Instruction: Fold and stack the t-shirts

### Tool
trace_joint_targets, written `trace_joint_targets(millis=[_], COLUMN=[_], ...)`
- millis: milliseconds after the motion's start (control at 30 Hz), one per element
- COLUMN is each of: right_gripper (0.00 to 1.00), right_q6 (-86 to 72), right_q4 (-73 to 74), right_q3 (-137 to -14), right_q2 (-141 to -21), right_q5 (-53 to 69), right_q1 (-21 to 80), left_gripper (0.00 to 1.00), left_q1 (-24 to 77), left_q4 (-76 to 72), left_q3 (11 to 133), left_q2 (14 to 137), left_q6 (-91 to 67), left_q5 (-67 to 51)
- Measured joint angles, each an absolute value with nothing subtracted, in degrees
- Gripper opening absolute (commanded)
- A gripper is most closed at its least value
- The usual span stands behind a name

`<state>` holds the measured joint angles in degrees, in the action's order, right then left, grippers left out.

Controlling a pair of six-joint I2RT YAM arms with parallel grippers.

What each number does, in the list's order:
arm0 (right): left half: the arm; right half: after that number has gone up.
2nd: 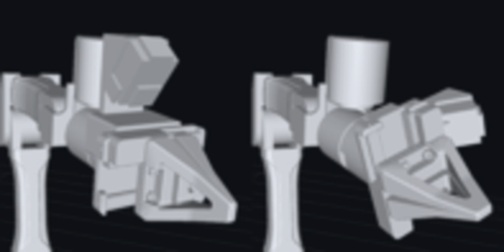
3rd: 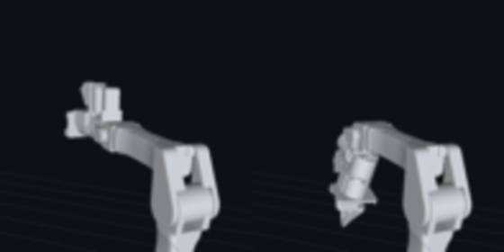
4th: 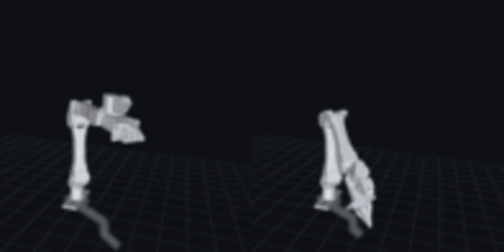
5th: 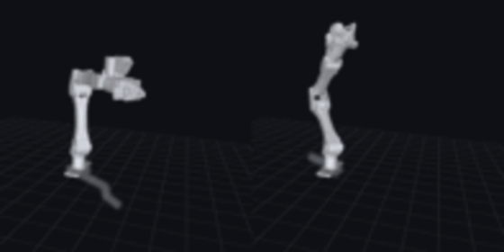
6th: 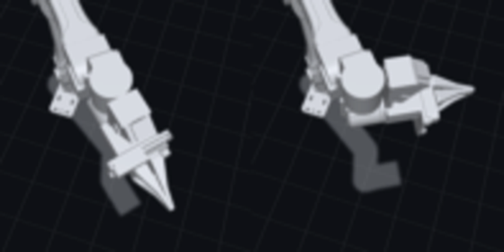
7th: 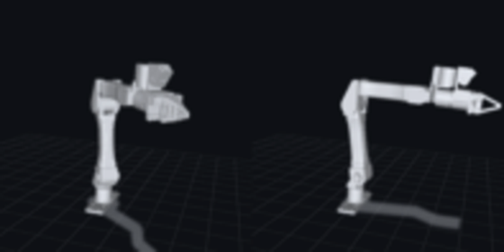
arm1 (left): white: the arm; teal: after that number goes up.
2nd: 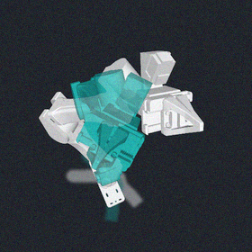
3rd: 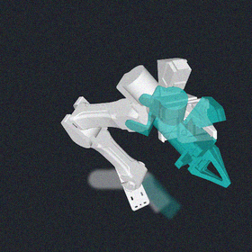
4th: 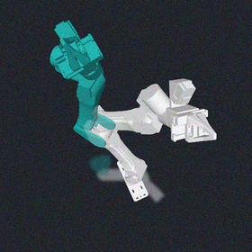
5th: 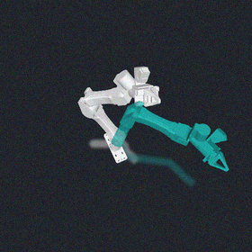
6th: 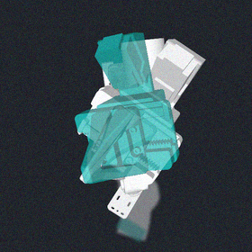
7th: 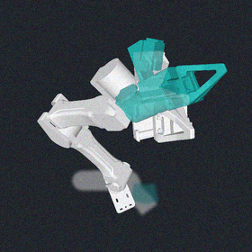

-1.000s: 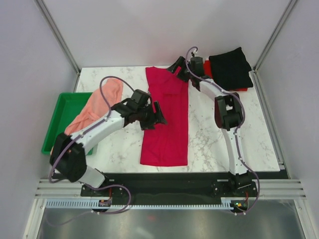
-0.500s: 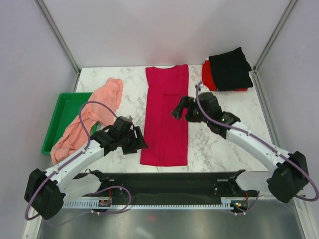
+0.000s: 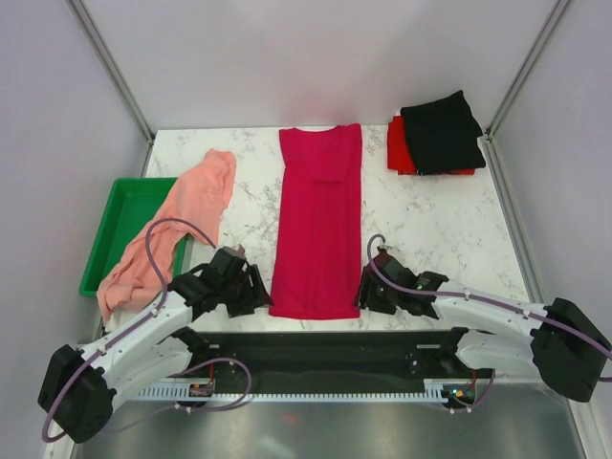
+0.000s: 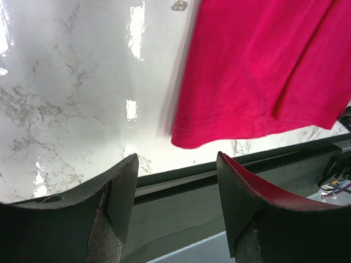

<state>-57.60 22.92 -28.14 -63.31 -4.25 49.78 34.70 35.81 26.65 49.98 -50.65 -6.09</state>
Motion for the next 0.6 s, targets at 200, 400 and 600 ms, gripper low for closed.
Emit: trace_joint_targets(millis=[200,400,600], right_gripper=[0.39,0.32,0.44], right_q6=[-58.76,-59.22,-59.79], right_q4=[19.73,17.56,16.45], right_q3=[-27.46,-27.05,-26.68], right_q2=[-65.63,-66.08,-66.98], right_q5=[-5.06,-4.78,-4.51], right_q1=[50.15,50.68,52.03], left_gripper=[0.65,0.63,0.63], left_q1=[34.7,34.7,34.74], left_q4=[33.95,29.21,25.69], left_q3=[24.16,20.6,19.88], left_q2=[49.87,51.35,51.77], left_q6=[-50.98,-51.94,-52.16], left_q5=[-6.28,-8.51,-9.37])
